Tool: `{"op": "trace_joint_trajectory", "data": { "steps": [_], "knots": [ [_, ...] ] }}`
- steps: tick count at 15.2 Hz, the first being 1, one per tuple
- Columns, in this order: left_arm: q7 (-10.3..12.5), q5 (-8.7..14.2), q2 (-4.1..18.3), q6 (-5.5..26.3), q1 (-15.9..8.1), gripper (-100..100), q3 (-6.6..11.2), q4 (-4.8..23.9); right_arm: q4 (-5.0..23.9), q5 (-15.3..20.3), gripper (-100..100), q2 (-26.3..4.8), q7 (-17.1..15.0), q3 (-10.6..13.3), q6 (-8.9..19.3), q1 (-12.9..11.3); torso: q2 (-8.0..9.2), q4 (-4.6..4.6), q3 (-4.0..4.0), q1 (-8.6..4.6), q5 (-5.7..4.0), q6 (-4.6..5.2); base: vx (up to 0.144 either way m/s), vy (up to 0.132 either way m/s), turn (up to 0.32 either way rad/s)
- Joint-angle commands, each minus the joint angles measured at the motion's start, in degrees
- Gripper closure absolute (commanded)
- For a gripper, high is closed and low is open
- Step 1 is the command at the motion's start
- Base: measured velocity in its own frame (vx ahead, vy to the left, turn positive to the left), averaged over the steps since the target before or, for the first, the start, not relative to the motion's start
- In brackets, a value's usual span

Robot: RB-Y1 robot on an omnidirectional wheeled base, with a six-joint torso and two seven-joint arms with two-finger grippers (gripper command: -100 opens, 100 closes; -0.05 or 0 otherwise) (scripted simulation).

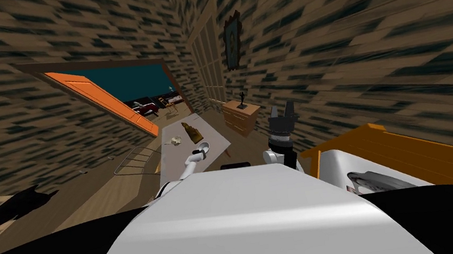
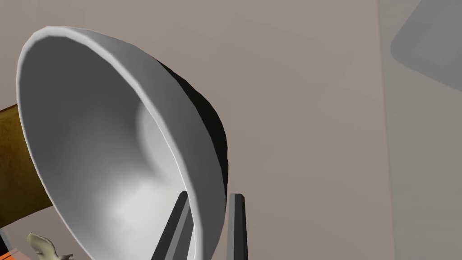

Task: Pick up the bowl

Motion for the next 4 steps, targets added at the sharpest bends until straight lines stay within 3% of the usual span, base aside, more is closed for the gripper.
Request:
{"op": "trace_joint_trajectory", "data": {
  "steps": [1, 3, 4],
  "knots": [
    [-0.10, 0.51, 0.50, 1.96, -0.41, 100, -0.59, -1.60, 0.00, 0.00, 0, 0.00, 0.00, 0.00, 0.00, 0.00, 0.00, 0.00, 0.00, 0.00, 0.00, 0.00, -0.039, -0.025, 0.153],
    [-0.13, 0.77, 0.72, 2.92, -0.40, 100, -0.88, -2.57, 0.00, 0.00, 0, 0.00, 0.00, 0.00, 0.00, 0.00, 0.13, 0.04, 0.08, -0.08, -0.02, 0.01, -0.042, -0.026, 0.086],
    [-0.24, 0.70, 0.62, 1.90, -0.42, 100, -0.68, -1.59, 0.00, 0.00, 0, 0.00, 0.00, 0.00, 0.00, -0.01, 0.17, 0.06, 0.11, -0.11, -0.02, 0.03, -0.022, -0.015, 0.013]
  ]
}}
